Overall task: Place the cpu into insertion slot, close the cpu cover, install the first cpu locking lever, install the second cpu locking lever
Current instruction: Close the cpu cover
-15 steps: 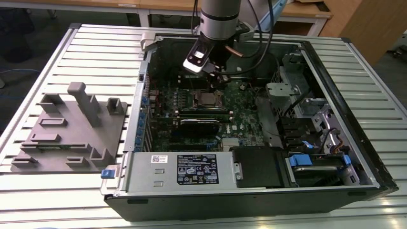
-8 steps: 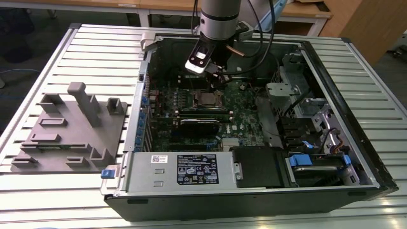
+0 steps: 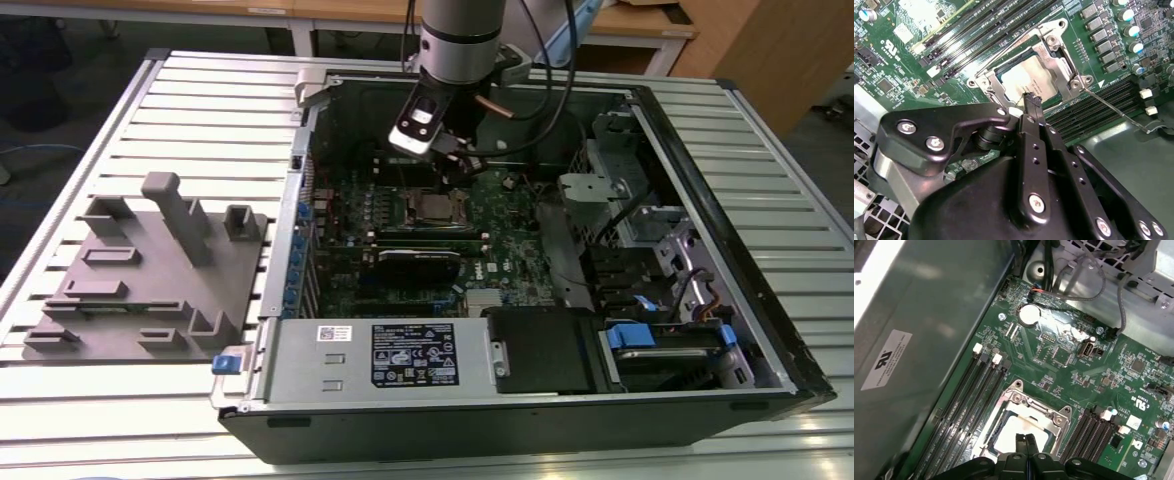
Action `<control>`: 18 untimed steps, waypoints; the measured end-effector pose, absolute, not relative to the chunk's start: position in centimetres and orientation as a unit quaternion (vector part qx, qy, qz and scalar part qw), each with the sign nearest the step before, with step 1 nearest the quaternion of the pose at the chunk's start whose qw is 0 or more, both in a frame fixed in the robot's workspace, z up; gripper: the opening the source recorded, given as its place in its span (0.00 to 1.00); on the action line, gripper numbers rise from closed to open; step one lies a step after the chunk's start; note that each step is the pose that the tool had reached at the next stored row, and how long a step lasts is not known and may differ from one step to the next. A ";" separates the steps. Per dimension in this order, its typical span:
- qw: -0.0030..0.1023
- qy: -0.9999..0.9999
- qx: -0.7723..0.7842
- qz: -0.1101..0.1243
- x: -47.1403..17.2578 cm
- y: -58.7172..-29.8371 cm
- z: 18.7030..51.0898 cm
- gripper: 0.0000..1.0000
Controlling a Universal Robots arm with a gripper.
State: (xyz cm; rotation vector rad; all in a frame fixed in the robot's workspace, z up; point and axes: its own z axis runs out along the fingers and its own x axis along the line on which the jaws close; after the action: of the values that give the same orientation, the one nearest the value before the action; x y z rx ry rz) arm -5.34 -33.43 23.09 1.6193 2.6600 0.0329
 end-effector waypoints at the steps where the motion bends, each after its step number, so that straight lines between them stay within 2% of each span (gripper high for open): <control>1: 0.014 0.856 0.516 0.011 -5.3 -33.4 23.1 0.10; 18: 0.013 0.895 0.446 0.012 -5.3 -33.4 23.1 0.10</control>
State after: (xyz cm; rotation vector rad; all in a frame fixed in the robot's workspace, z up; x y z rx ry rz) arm -5.34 -33.43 23.10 1.3909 2.7883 0.0363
